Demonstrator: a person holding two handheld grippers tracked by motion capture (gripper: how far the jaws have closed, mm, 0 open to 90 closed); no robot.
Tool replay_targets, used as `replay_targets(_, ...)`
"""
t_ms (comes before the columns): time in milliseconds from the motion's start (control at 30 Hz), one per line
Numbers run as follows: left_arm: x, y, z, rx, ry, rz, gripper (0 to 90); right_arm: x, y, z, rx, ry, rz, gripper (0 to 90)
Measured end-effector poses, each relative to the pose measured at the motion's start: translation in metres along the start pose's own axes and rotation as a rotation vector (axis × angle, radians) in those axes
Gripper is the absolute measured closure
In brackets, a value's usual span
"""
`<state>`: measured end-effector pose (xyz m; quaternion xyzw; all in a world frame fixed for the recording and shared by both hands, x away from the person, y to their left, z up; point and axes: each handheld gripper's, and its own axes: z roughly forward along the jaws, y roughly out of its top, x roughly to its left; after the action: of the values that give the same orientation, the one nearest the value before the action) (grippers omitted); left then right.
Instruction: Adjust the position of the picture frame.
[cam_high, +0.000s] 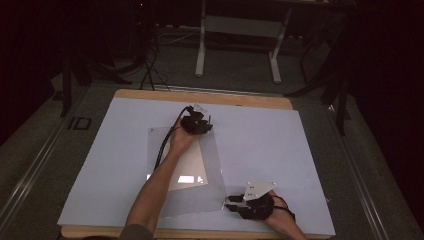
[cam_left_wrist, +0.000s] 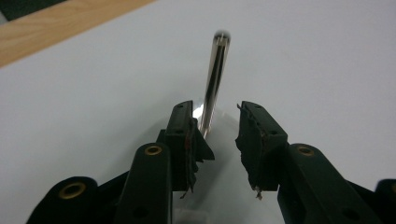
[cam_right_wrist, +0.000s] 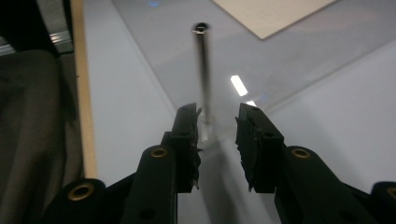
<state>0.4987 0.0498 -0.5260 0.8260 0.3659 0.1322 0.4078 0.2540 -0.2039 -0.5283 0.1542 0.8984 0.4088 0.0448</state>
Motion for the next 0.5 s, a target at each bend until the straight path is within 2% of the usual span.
replay_targets(67,0.000,0.002,0.001,0.001,0.000,0.001,68.2,0.001,0.001,0.001,-0.002,0.006,-0.007,68.3)
replay_targets(100,-0.002,0.008,0.004,0.005,0.006,0.009,68.2,0.002,0.001,0.001,-0.005,0.005,-0.006,68.3)
replay_targets(233,-0.001,0.016,0.009,0.016,0.022,0.005,75.1,0.005,0.009,0.008,-0.023,-0.007,-0.019,76.3)
replay_targets(333,0.002,0.016,0.012,0.021,0.026,-0.007,80.1,0.007,0.011,0.013,-0.034,-0.030,-0.017,78.7)
replay_targets(500,0.004,0.013,0.014,0.016,0.012,-0.013,81.3,0.007,0.010,0.016,-0.049,-0.024,-0.008,81.1)
